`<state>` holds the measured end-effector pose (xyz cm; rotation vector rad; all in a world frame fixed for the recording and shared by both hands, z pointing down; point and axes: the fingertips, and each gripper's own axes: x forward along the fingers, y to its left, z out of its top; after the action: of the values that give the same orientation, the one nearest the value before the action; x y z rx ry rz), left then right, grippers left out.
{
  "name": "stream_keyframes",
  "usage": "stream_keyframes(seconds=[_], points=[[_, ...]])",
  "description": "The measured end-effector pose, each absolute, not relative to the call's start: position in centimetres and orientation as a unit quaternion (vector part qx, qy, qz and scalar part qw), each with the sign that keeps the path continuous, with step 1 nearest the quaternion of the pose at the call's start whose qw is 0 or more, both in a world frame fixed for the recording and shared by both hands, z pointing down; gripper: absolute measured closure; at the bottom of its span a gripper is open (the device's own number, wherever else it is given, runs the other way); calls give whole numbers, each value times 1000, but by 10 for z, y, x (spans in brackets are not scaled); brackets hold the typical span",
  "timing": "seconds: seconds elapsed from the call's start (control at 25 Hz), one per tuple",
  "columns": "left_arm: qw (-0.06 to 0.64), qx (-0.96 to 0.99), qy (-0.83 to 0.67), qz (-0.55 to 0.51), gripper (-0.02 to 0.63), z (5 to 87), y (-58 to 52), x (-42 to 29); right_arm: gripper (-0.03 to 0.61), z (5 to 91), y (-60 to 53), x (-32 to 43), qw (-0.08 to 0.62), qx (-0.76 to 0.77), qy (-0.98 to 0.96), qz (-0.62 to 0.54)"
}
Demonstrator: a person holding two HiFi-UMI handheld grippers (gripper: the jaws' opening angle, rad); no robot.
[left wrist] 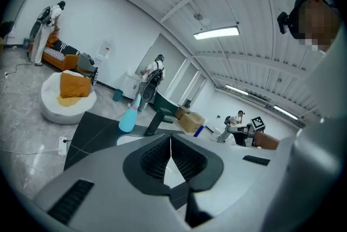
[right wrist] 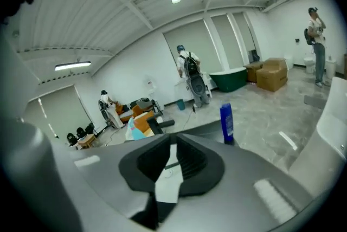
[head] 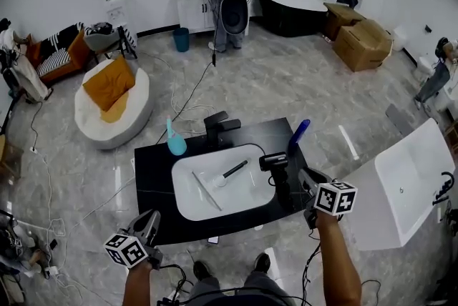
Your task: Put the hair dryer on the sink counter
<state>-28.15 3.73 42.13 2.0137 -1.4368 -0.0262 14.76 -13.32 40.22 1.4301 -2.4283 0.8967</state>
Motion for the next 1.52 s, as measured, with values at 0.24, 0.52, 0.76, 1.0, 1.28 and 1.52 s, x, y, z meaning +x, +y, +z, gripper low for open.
stream_keyframes(seconds=[0.24, 0.52, 0.76, 1.0, 1.28, 1.52], points=[[255, 803, -539, -7, 603, 358, 33, -266, 569, 298, -85, 121, 68, 417, -889, 178], [158, 833, -529, 25, 603, 295, 46, -251, 571, 200, -19, 102, 43, 381, -919, 91], [95, 842, -527, 66, 603, 267, 71, -250, 571, 164, 28, 88, 24, 358, -931, 73], [76, 844, -525, 76, 603, 256, 92, -259, 571, 157, 57, 83, 17, 368, -927, 74], [78, 849, -517, 77, 603, 255, 101, -276, 572, 159, 76, 81, 9, 393, -916, 80], [76, 858, -502, 76, 603, 253, 99, -287, 572, 160, 85, 71, 9, 411, -908, 79]])
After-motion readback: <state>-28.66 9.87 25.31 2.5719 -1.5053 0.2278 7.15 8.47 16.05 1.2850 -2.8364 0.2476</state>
